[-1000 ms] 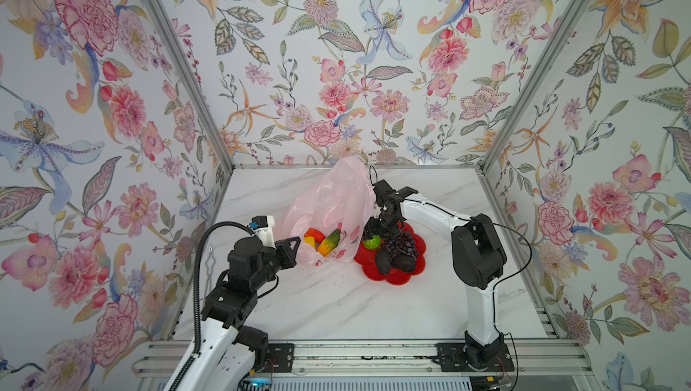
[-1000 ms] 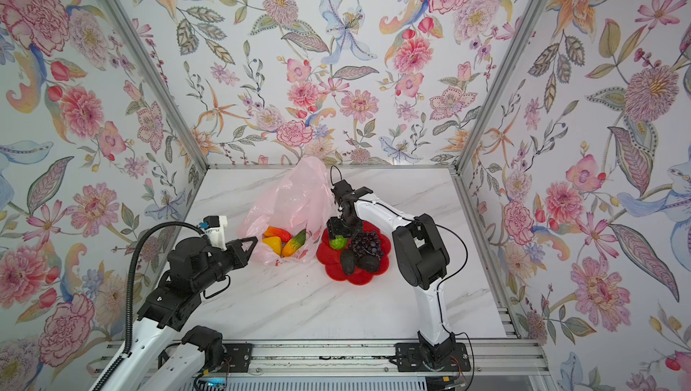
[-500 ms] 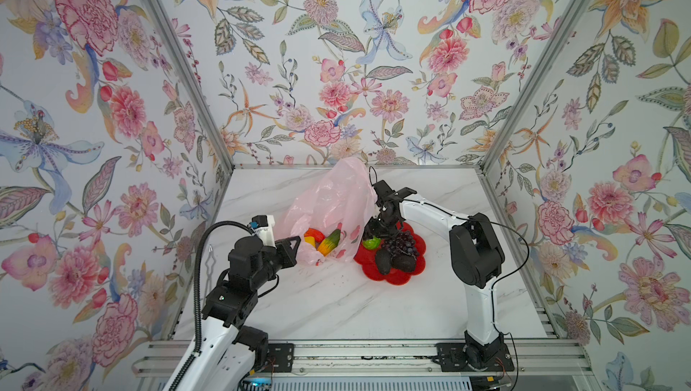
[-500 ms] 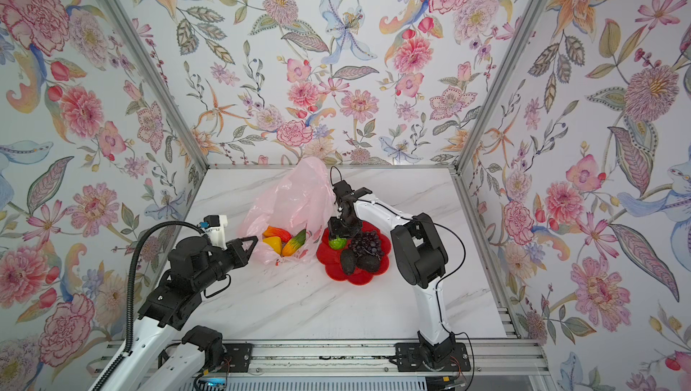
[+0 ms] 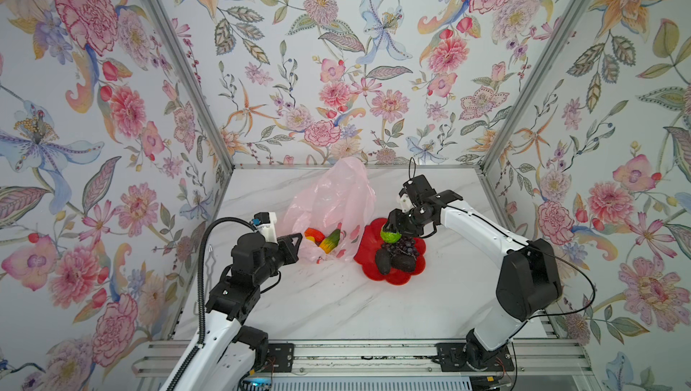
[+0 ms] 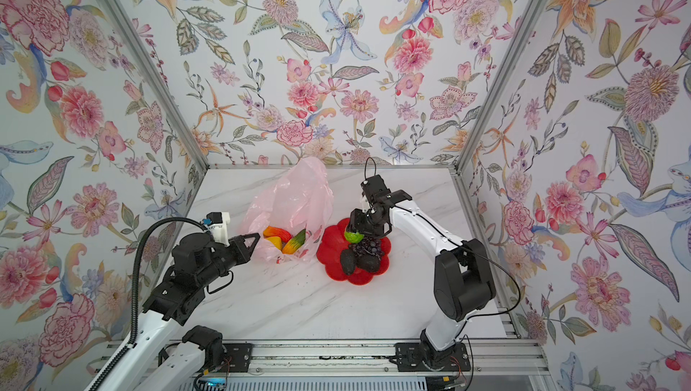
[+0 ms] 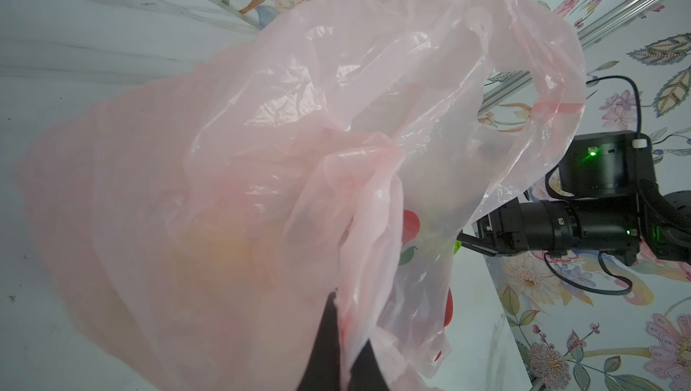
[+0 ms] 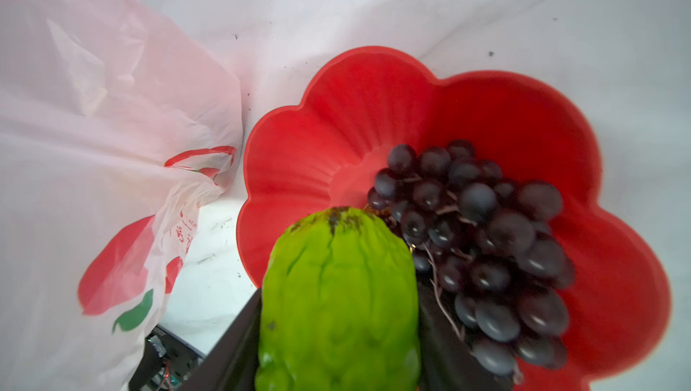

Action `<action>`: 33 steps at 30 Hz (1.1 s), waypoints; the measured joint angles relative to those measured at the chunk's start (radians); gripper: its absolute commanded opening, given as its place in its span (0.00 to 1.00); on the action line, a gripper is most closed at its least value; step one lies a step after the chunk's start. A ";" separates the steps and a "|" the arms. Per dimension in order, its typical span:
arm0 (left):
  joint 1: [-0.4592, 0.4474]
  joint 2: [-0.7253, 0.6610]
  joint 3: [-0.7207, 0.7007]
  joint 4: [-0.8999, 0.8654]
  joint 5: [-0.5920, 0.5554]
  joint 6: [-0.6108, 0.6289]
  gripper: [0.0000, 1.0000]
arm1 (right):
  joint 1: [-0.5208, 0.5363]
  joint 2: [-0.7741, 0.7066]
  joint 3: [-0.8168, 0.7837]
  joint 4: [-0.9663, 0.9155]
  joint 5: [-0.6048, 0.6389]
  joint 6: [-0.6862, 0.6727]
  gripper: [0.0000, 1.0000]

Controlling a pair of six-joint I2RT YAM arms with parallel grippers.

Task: Place the fruits into the plastic bag
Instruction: Pick up the fruit from the plate, then place the fruit in the plastic bag.

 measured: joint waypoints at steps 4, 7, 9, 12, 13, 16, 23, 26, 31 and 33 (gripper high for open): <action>0.000 0.016 0.000 0.021 0.016 0.000 0.00 | -0.064 -0.105 -0.024 0.015 -0.027 0.055 0.54; 0.000 0.019 0.000 0.032 0.018 0.000 0.00 | -0.071 -0.176 0.015 0.043 -0.050 0.090 0.54; 0.000 0.019 0.000 0.037 0.021 0.000 0.00 | -0.064 -0.205 0.065 0.080 -0.072 0.114 0.54; 0.000 0.018 0.000 0.043 0.021 -0.005 0.00 | -0.031 -0.221 0.148 0.161 -0.103 0.150 0.54; 0.000 0.017 0.000 0.043 0.021 -0.007 0.00 | -0.011 -0.220 0.177 0.186 -0.111 0.156 0.54; 0.000 0.008 -0.004 0.043 0.021 -0.011 0.00 | 0.065 -0.191 0.289 0.223 -0.135 0.157 0.54; 0.000 -0.017 -0.014 0.043 0.021 -0.034 0.00 | 0.266 0.016 0.655 0.137 -0.128 0.022 0.54; 0.000 -0.021 -0.017 0.043 0.020 -0.038 0.00 | 0.329 0.115 0.756 0.032 -0.073 -0.056 0.54; 0.000 -0.027 -0.018 0.043 0.021 -0.045 0.00 | 0.399 0.310 0.925 -0.160 0.044 -0.161 0.54; 0.000 -0.028 -0.018 0.043 0.020 -0.045 0.00 | 0.417 0.382 0.972 -0.226 0.081 -0.189 0.54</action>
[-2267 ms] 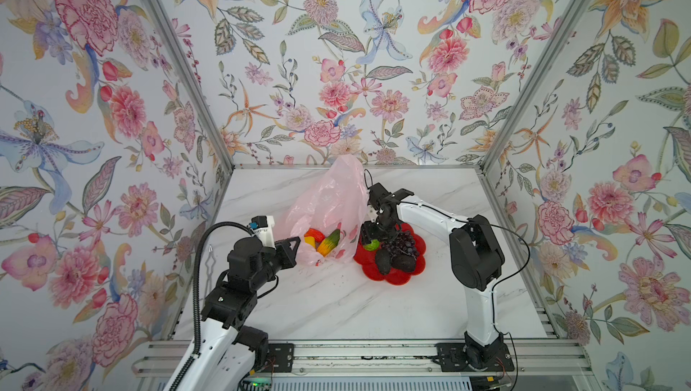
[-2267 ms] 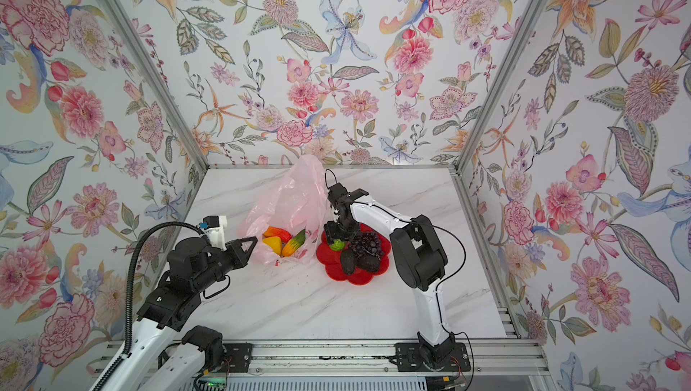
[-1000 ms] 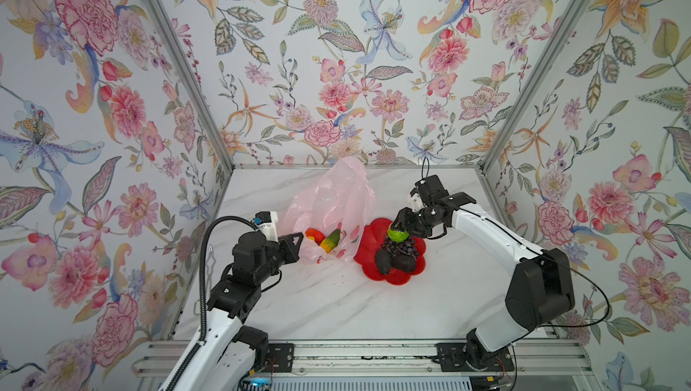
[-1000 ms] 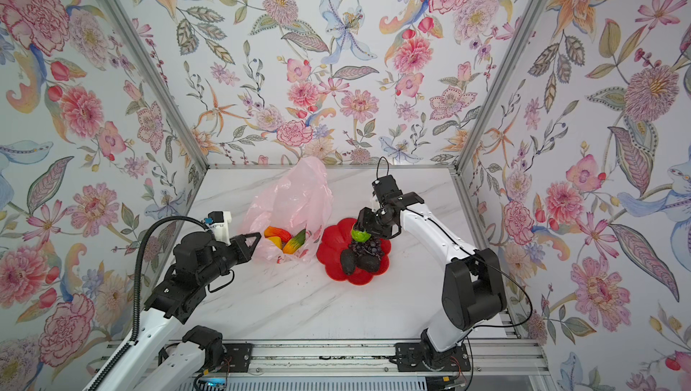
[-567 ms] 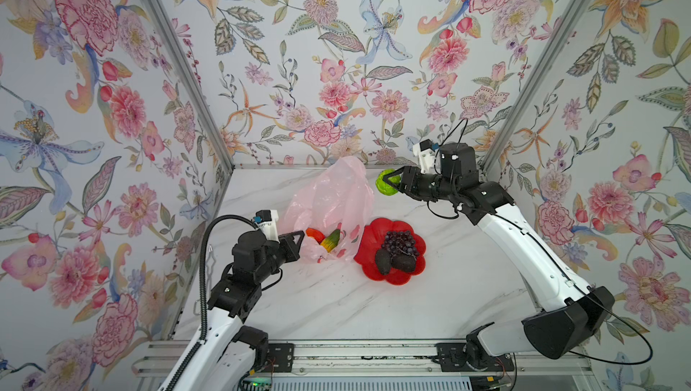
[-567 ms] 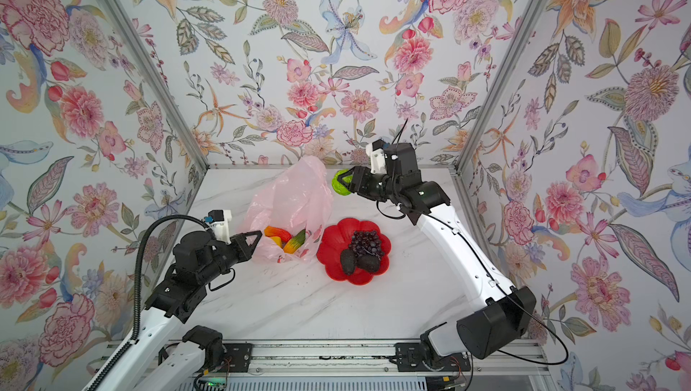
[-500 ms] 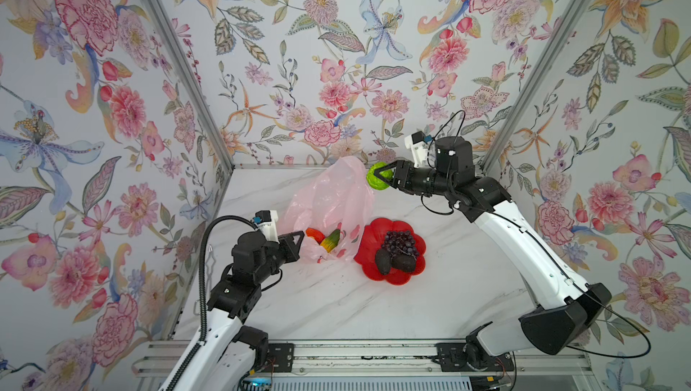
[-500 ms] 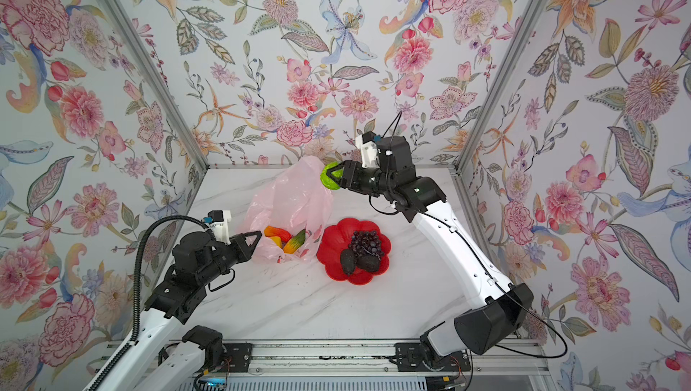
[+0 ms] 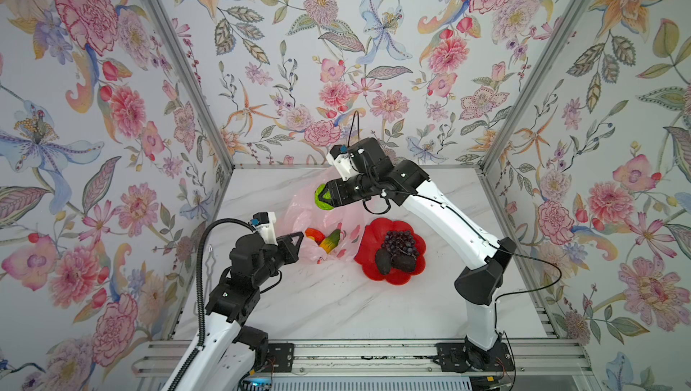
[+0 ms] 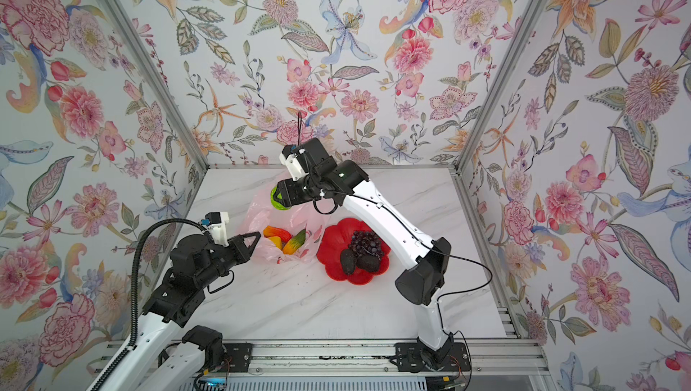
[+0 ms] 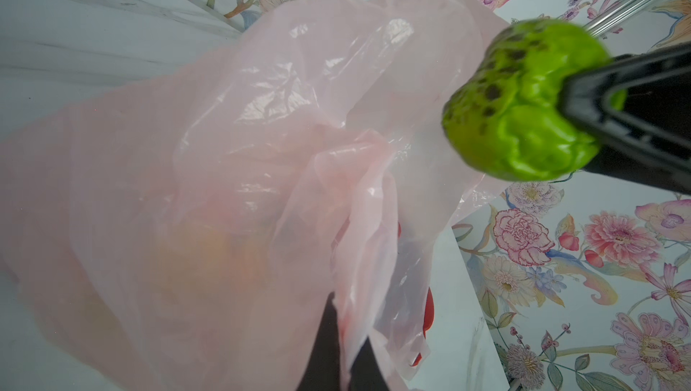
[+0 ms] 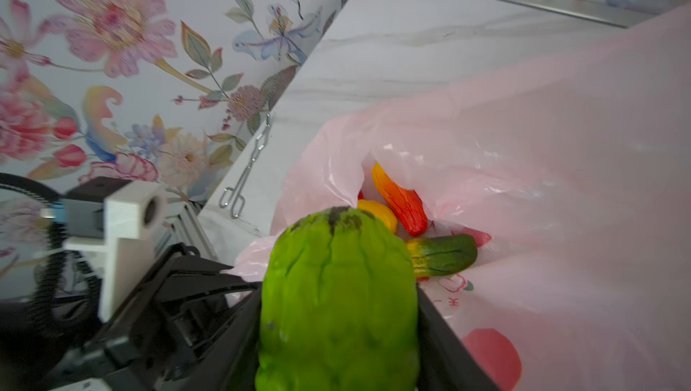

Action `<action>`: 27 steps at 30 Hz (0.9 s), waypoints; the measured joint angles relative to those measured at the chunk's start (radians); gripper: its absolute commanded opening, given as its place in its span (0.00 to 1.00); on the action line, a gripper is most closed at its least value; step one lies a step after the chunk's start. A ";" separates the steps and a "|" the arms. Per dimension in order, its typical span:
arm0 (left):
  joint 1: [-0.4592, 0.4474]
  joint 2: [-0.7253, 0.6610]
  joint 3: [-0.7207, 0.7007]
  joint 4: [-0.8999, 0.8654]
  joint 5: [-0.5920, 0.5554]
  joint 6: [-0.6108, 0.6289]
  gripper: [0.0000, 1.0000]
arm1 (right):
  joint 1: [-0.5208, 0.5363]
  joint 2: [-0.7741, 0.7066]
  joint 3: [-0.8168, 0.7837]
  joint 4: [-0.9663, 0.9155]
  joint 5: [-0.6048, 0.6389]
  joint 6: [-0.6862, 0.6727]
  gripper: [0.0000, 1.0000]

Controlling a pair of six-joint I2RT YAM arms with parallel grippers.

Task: Place the fruits into the plastic bag
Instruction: Place the fruit in the plastic bag.

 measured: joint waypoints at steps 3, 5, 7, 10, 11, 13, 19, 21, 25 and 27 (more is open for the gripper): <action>0.000 -0.001 0.000 0.000 0.000 0.000 0.00 | 0.010 0.073 0.012 -0.073 0.037 -0.023 0.55; 0.000 -0.003 0.000 0.000 0.000 0.000 0.00 | 0.010 0.109 0.012 -0.109 0.051 -0.029 0.55; 0.000 -0.006 0.000 -0.002 0.000 0.000 0.00 | 0.010 0.138 0.012 -0.135 0.060 -0.033 0.55; 0.000 -0.008 0.000 -0.003 0.000 0.000 0.00 | 0.008 0.171 0.011 -0.159 0.063 -0.034 0.56; 0.000 -0.008 0.000 -0.004 0.000 0.000 0.00 | 0.006 0.180 0.011 -0.163 0.063 -0.034 0.56; 0.000 -0.008 0.000 -0.005 0.000 0.000 0.00 | 0.004 0.196 0.010 -0.167 0.059 -0.034 0.57; 0.000 -0.029 -0.003 -0.015 -0.001 -0.007 0.00 | -0.010 0.232 -0.003 -0.178 0.043 -0.029 0.61; 0.000 -0.041 -0.008 -0.016 -0.002 -0.011 0.00 | -0.018 0.240 -0.008 -0.180 0.038 -0.025 0.62; 0.000 -0.047 -0.017 -0.019 -0.004 -0.015 0.00 | -0.030 0.242 -0.026 -0.182 0.031 -0.011 0.69; 0.000 -0.045 -0.017 -0.020 -0.004 -0.015 0.00 | -0.034 0.242 -0.031 -0.182 0.031 -0.007 0.72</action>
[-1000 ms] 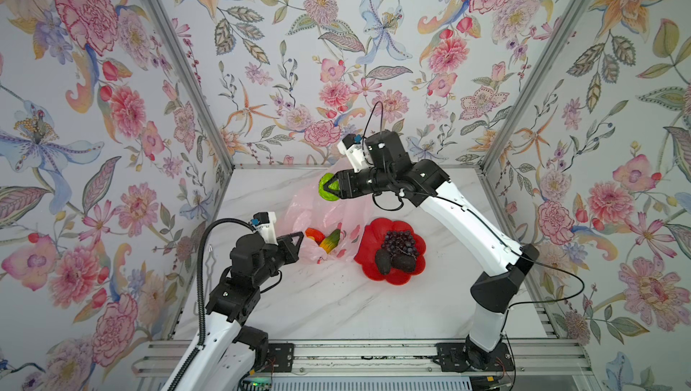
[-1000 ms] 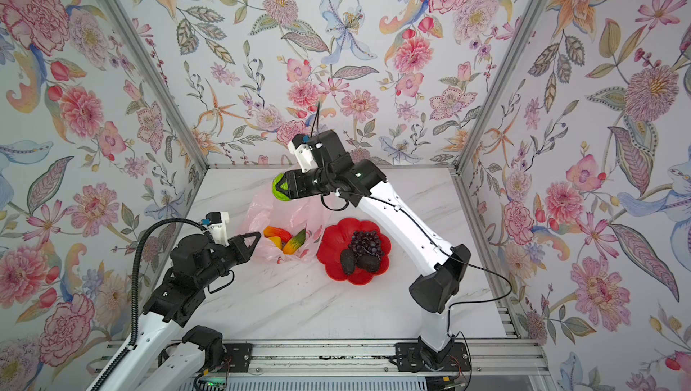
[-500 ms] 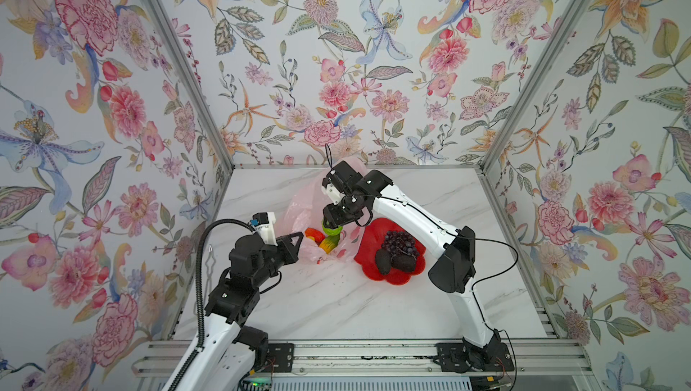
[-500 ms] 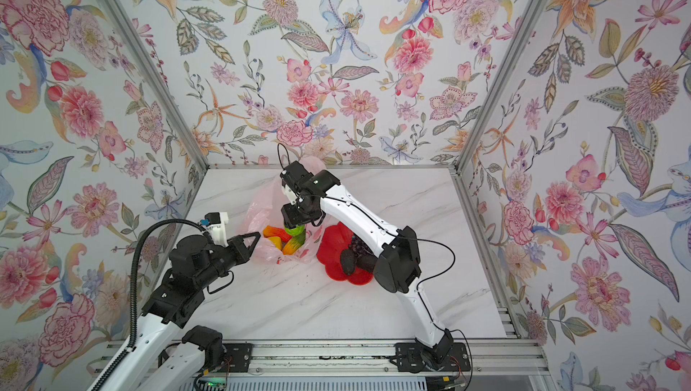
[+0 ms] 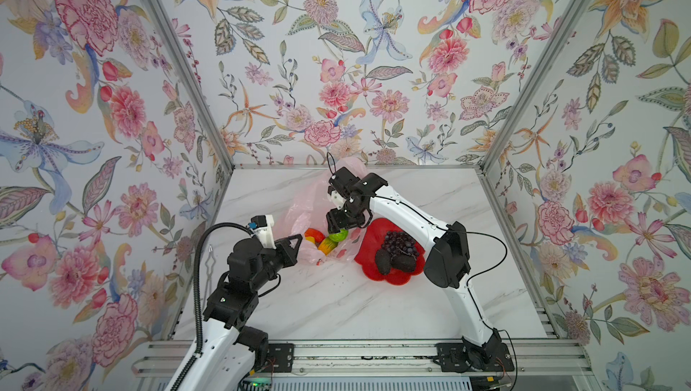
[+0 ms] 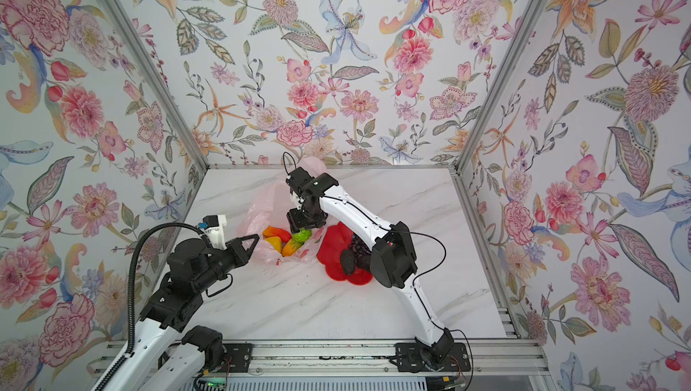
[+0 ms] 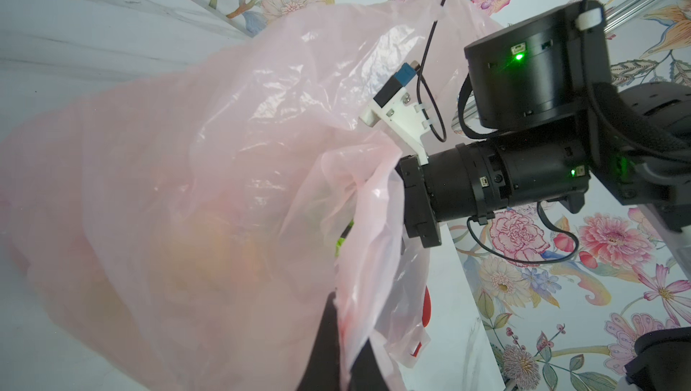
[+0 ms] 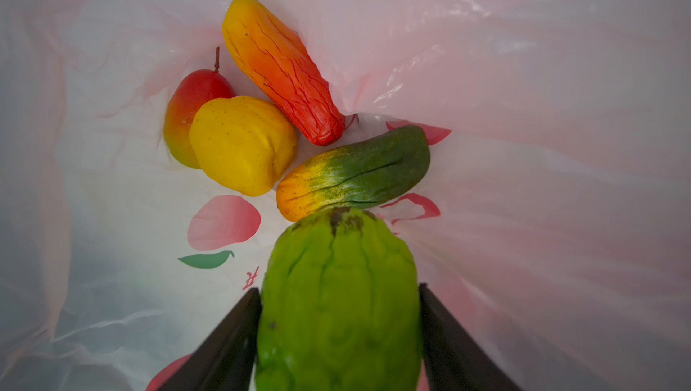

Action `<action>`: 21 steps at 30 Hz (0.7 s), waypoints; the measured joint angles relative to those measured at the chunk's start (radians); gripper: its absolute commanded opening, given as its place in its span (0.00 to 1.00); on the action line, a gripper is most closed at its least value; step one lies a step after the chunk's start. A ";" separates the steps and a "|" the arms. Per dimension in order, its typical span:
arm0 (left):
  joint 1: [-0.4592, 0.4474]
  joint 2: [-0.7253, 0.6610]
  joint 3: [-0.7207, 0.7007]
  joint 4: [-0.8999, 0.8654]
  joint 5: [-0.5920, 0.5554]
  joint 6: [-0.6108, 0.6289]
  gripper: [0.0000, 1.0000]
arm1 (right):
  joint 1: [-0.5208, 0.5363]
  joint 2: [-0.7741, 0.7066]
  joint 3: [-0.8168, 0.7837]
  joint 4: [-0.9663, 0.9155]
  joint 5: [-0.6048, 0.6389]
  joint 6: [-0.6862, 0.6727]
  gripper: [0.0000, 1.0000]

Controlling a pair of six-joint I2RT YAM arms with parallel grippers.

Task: Place the fruits into the plastic bag
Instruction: Place the fruit in the plastic bag.

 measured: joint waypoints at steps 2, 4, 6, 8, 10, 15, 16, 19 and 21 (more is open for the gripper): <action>0.000 0.001 0.000 0.000 0.000 0.000 0.00 | -0.002 0.000 -0.004 0.000 -0.001 0.003 0.74; 0.000 0.000 0.000 0.000 0.000 -0.004 0.00 | -0.002 0.000 -0.005 0.000 -0.002 0.004 0.76; 0.000 0.000 0.000 0.000 0.000 -0.011 0.00 | -0.001 0.000 -0.005 0.000 -0.002 0.004 0.77; 0.000 0.000 0.000 0.001 0.000 -0.016 0.00 | -0.001 0.000 -0.005 0.000 -0.002 0.004 0.79; 0.000 -0.001 -0.003 0.002 0.000 -0.023 0.00 | -0.001 0.000 -0.005 0.000 -0.002 0.004 0.79; 0.000 -0.001 -0.006 0.002 0.000 -0.029 0.00 | -0.001 0.000 0.003 0.000 -0.003 0.005 0.82; 0.000 -0.001 -0.007 0.002 0.000 -0.030 0.00 | 0.000 -0.002 0.007 0.000 -0.003 0.005 0.82; 0.000 -0.001 -0.011 0.006 0.000 -0.037 0.00 | 0.000 -0.012 0.024 0.000 -0.006 0.012 0.83; 0.000 -0.001 -0.017 0.013 0.000 -0.042 0.00 | 0.000 -0.029 0.039 0.000 -0.009 0.020 0.84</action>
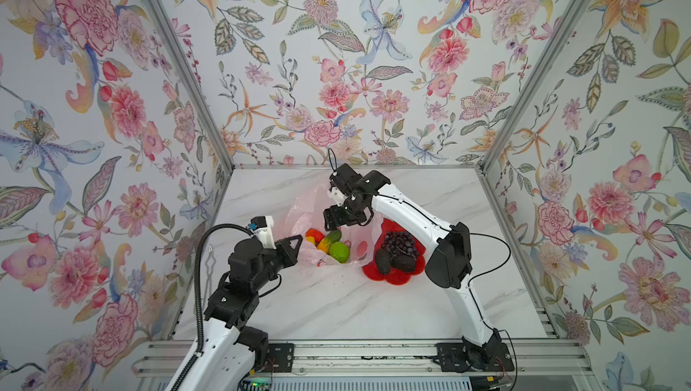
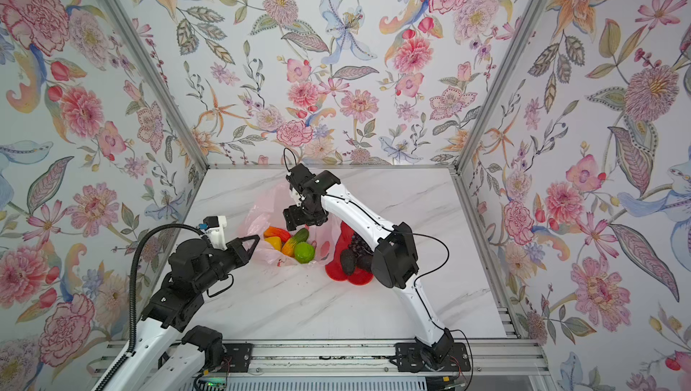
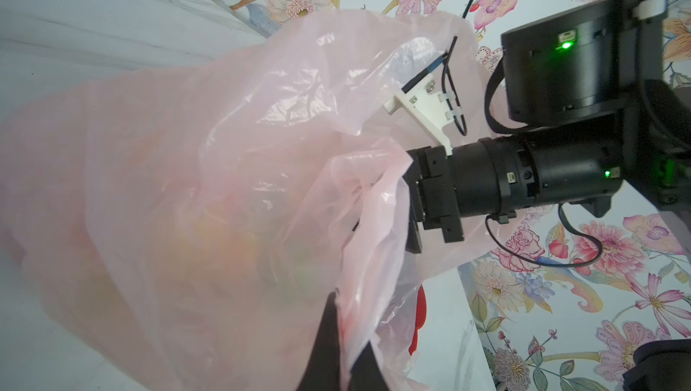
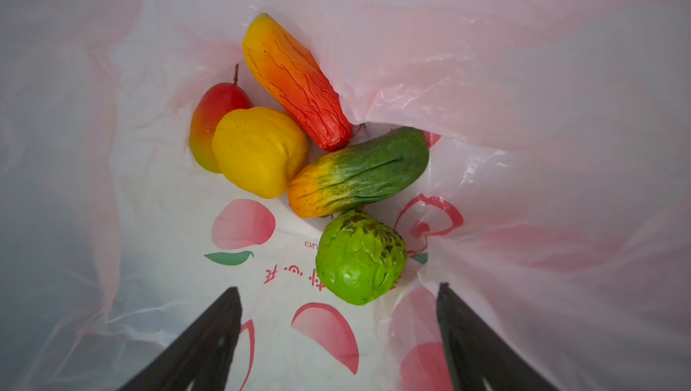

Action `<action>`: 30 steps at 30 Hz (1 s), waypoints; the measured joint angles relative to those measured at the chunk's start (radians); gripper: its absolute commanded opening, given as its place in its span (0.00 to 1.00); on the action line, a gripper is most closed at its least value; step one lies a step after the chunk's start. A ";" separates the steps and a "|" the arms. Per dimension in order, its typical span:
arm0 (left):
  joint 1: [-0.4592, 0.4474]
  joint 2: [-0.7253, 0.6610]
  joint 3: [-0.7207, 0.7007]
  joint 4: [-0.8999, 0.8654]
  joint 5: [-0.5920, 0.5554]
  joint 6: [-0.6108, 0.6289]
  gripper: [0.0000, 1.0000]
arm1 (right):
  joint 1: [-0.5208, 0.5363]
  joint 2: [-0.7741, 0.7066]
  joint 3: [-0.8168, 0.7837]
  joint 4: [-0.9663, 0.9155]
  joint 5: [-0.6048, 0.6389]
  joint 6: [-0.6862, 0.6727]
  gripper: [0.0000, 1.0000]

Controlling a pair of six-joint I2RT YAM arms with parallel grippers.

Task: Place the fruits into the plastic bag
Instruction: Place the fruit in the plastic bag, then pick up the fruit from the plate.

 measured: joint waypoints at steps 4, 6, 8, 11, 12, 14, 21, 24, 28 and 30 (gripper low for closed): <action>0.000 0.005 -0.003 0.009 0.000 -0.005 0.00 | 0.000 -0.043 0.043 -0.002 -0.012 0.011 0.85; 0.000 0.008 -0.003 0.015 0.000 -0.008 0.00 | 0.002 -0.064 0.080 -0.002 -0.017 0.019 0.85; 0.000 0.009 -0.003 0.016 0.001 -0.010 0.00 | 0.002 -0.080 0.121 -0.003 -0.021 0.023 0.86; 0.000 0.008 -0.003 0.016 0.001 -0.010 0.00 | 0.002 -0.106 0.177 -0.002 -0.021 0.030 0.86; 0.000 0.008 -0.003 0.016 0.000 -0.010 0.00 | 0.002 -0.118 0.188 -0.002 -0.020 0.031 0.86; 0.000 0.008 -0.003 0.016 0.001 -0.010 0.00 | 0.001 -0.154 0.193 -0.002 -0.010 0.034 0.87; 0.000 0.004 -0.017 0.016 0.001 -0.010 0.00 | -0.077 -0.444 -0.038 0.012 0.108 0.080 0.99; 0.000 0.016 -0.018 0.023 0.005 -0.010 0.00 | -0.196 -0.617 -0.264 0.027 0.141 0.130 0.99; 0.000 0.030 -0.018 0.040 0.009 -0.010 0.00 | -0.388 -0.851 -0.663 0.058 0.140 0.220 0.99; 0.000 0.029 -0.019 0.046 0.011 -0.010 0.00 | -0.438 -0.951 -0.860 0.077 0.116 0.265 0.99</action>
